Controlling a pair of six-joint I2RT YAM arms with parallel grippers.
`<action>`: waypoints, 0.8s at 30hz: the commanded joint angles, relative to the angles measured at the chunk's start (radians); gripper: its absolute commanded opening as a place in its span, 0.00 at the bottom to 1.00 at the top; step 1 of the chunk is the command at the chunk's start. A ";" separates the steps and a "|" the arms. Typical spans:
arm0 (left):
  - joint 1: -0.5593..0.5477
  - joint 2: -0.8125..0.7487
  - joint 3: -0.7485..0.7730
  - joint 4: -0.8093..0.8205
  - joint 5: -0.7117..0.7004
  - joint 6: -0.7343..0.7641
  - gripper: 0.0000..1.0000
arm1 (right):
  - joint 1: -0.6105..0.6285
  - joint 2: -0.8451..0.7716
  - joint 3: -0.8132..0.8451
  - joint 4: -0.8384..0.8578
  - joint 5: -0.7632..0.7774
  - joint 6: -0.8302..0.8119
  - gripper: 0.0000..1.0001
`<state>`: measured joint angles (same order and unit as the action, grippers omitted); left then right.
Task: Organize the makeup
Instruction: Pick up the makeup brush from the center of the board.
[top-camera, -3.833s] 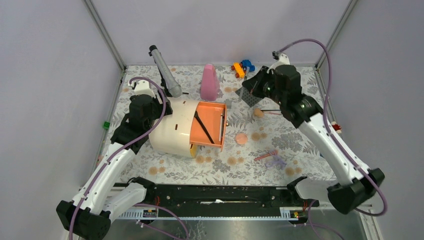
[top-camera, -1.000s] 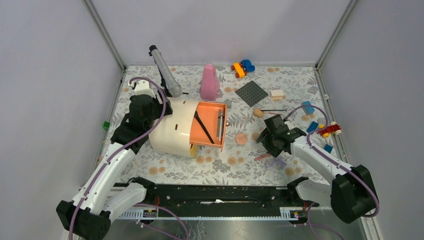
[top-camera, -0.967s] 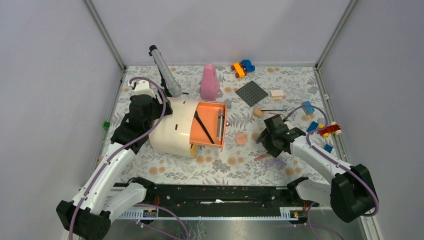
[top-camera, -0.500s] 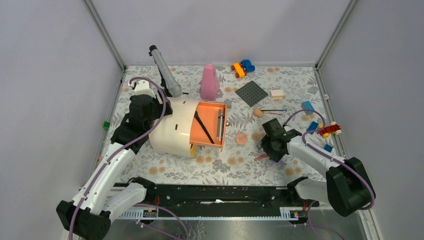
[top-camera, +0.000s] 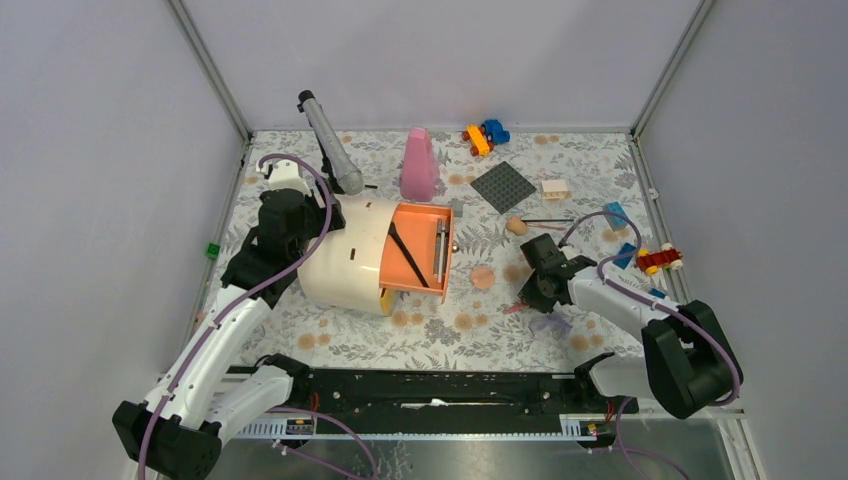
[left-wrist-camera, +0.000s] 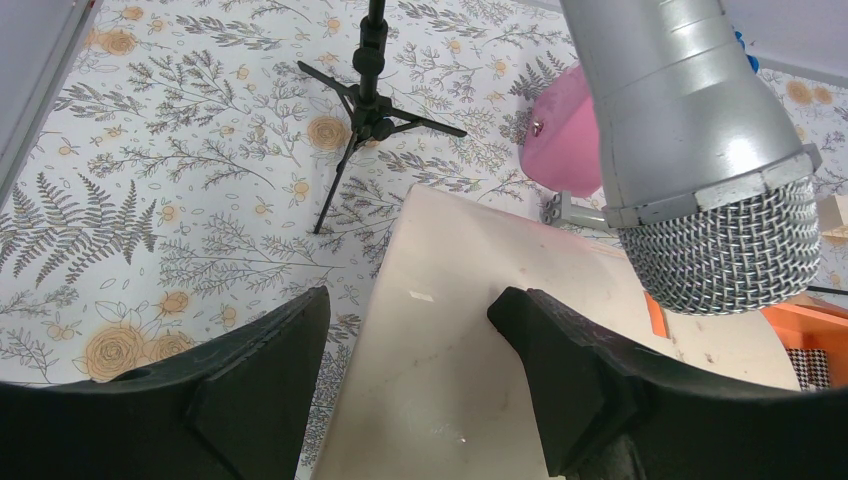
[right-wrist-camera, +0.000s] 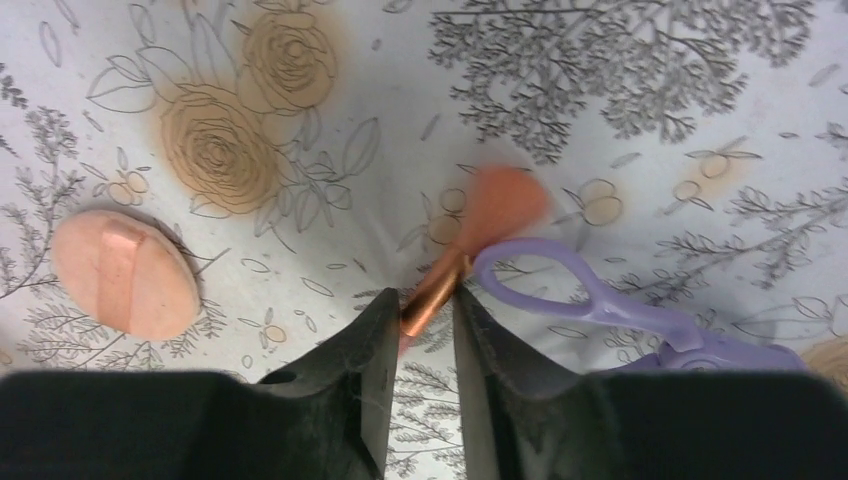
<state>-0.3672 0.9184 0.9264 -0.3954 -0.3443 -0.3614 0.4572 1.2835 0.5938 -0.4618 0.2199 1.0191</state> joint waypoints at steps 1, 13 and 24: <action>0.004 -0.010 -0.008 -0.020 0.013 0.021 0.76 | 0.008 0.079 -0.013 0.074 -0.068 -0.071 0.26; 0.004 -0.010 -0.008 -0.020 0.012 0.021 0.76 | 0.062 -0.075 0.084 0.101 -0.026 -0.282 0.00; 0.005 -0.007 -0.008 -0.020 0.008 0.023 0.76 | 0.062 -0.174 0.556 0.129 -0.266 -0.520 0.00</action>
<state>-0.3672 0.9180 0.9264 -0.3958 -0.3443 -0.3614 0.5137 1.0622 0.9825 -0.4419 0.2329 0.6151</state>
